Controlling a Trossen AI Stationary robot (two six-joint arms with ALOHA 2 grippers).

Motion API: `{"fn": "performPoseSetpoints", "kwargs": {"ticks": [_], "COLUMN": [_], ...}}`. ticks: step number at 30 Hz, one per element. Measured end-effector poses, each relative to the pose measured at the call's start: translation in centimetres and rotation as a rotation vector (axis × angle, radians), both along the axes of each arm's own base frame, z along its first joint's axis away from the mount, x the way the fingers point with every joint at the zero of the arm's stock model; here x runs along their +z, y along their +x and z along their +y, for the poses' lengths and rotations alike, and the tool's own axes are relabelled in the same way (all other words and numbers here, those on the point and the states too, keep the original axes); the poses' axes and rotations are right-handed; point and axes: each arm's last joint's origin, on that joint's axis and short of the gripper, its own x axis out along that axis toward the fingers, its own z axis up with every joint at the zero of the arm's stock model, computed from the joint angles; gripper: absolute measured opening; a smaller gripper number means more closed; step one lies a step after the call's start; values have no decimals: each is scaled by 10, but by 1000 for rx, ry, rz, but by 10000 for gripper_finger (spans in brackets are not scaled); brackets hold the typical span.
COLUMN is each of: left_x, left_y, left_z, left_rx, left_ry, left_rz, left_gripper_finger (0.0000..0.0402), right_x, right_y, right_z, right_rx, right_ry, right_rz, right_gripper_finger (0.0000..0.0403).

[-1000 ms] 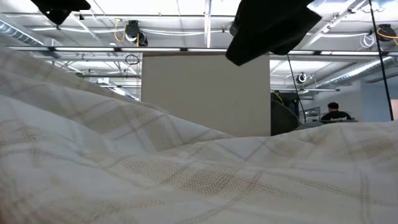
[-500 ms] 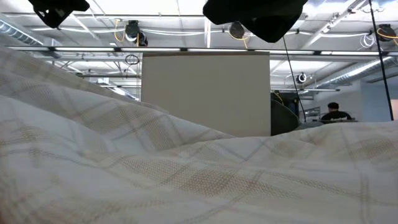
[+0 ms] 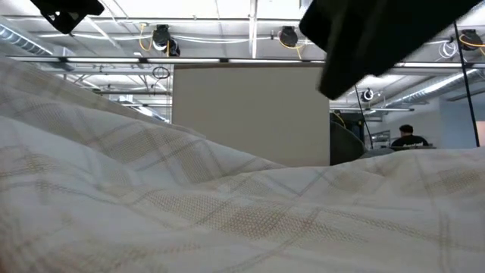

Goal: Fold towel
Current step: Fold the white patterned towel

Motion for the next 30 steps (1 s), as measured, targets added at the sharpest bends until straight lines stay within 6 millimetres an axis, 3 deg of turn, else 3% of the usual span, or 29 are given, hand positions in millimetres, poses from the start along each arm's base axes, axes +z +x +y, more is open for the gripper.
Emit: {"fn": "performPoseSetpoints", "kwargs": {"ticks": [8, 16, 23, 30], "left_x": [-5, -39, -54, -53], "left_y": [0, -3, -4, -3], "left_z": [5, 15, 15, 14], "left_rx": [6, 82, 47, 14], "left_ry": [70, 10, -55, -27], "left_rz": [35, 63, 39, 15], "left_gripper_finger": [78, 78, 78, 78], "right_x": [1, 6, 9, 10], "right_y": [6, 33, 59, 80], "right_z": [-12, -45, -94, -149], "right_rx": [74, 155, 201, 256], "right_ry": [-235, -474, -595, -481], "right_rz": [-81, -185, -189, -195], "right_gripper_finger": [144, 144, 144, 144]}}
